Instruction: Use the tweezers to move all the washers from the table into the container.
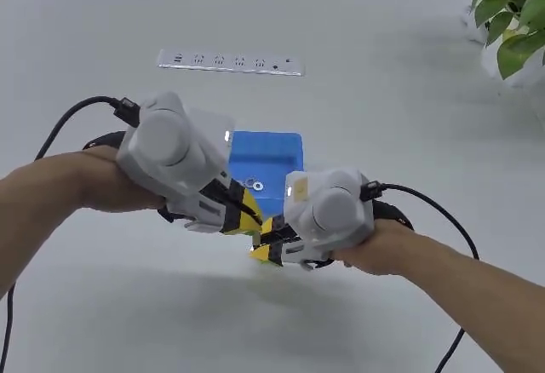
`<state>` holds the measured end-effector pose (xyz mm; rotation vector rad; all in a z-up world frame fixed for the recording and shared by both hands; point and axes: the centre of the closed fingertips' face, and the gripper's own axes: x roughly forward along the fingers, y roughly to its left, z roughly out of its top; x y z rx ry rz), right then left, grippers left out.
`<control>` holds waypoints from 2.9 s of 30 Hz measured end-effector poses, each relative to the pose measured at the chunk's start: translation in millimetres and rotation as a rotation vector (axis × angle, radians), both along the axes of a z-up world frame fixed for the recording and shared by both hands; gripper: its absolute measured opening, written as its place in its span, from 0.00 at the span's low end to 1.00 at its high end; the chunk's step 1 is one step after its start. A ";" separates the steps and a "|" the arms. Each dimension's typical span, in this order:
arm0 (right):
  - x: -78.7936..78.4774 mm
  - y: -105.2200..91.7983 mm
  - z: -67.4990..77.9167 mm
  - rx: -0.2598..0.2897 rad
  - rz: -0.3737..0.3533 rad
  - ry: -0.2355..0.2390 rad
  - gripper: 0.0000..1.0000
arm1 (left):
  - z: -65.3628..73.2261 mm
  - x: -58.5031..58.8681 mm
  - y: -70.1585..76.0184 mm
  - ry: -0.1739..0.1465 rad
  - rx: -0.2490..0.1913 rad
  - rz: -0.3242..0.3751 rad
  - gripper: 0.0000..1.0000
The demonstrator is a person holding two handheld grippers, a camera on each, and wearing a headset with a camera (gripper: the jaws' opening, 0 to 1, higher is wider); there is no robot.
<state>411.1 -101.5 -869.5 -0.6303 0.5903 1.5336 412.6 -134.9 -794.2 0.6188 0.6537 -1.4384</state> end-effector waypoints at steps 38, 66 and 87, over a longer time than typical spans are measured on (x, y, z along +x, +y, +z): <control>-3.6 5.1 13.9 0.001 0.015 -0.008 0.10 | 14.1 -3.8 6.1 -0.007 0.009 0.008 0.05; 15.2 13.9 57.5 0.013 0.022 -0.029 0.10 | 57.2 13.2 11.5 -0.028 0.010 0.000 0.05; 49.7 16.0 73.0 0.027 -0.001 -0.059 0.10 | 71.7 45.3 13.7 -0.071 0.013 -0.016 0.05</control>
